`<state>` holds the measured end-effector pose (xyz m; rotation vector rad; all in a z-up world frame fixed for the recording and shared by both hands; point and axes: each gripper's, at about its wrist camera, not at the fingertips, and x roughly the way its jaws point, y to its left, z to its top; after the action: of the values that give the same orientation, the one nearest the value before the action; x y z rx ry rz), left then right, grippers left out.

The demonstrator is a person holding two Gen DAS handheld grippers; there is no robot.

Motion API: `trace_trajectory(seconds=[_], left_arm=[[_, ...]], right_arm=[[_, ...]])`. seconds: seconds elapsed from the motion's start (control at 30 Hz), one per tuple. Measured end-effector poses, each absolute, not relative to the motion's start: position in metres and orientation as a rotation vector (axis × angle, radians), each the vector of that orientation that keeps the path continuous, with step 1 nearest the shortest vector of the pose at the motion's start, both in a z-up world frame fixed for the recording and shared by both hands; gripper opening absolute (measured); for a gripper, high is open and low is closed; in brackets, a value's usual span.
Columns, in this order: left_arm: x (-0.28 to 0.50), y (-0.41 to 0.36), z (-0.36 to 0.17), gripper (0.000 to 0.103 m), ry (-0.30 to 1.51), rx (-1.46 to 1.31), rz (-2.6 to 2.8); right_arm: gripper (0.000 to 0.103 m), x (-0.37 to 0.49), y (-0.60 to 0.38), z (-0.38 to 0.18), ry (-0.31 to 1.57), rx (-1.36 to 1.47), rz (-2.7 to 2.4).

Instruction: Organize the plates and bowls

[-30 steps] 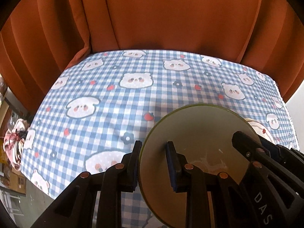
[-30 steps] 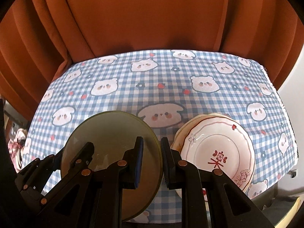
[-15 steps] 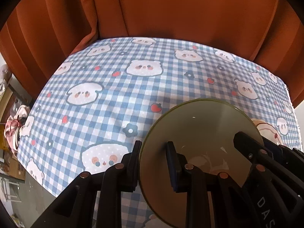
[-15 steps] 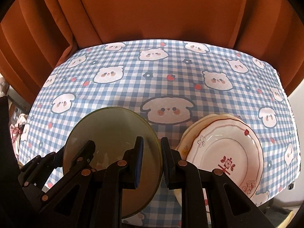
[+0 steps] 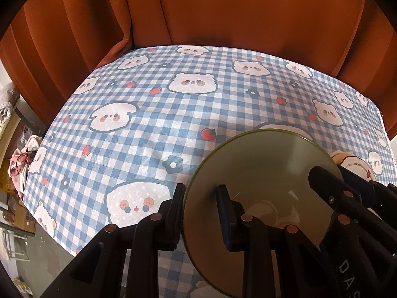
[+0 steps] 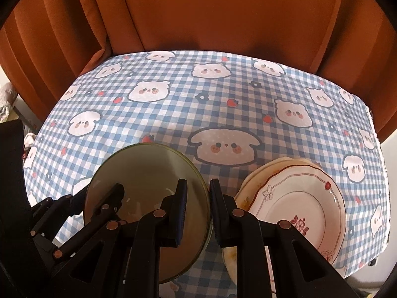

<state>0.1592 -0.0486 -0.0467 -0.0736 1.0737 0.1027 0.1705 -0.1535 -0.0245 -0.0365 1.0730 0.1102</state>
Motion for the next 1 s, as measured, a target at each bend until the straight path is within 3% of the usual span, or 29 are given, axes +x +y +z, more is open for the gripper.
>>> trace_trajectory(seconds=[0.07, 0.17, 0.33, 0.4, 0.5, 0.53, 0.6, 1.0], left_arm=[[0.159, -0.049, -0.047, 0.024, 1.076, -0.077, 0.098], [0.158, -0.051, -0.047, 0.035, 1.083, -0.079, 0.078], [0.158, -0.052, -0.046, 0.041, 1.096, -0.066, 0.041], [0.159, -0.051, -0.047, 0.05, 1.1, -0.068, 0.015], [0.163, -0.053, -0.047, 0.062, 1.096, -0.061, -0.045], [0.164, -0.053, -0.046, 0.062, 1.092, -0.057, -0.065], [0.168, -0.053, -0.048, 0.067, 1.095, -0.042, -0.096], [0.186, -0.039, -0.07, 0.064, 1.222, -0.094, -0.303]], right_arm=[[0.022, 0.17, -0.154, -0.026, 1.072, -0.032, 0.109], [0.022, 0.168, -0.156, -0.026, 1.07, -0.026, 0.108], [0.023, 0.165, -0.157, -0.024, 1.081, -0.008, 0.097], [0.023, 0.164, -0.158, -0.024, 1.091, 0.004, 0.084], [0.046, 0.164, -0.16, -0.024, 1.098, 0.017, 0.051], [0.06, 0.164, -0.162, -0.024, 1.096, 0.026, 0.039], [0.064, 0.163, -0.163, -0.023, 1.095, 0.034, 0.013], [0.064, 0.17, -0.161, -0.041, 1.182, 0.108, -0.149]])
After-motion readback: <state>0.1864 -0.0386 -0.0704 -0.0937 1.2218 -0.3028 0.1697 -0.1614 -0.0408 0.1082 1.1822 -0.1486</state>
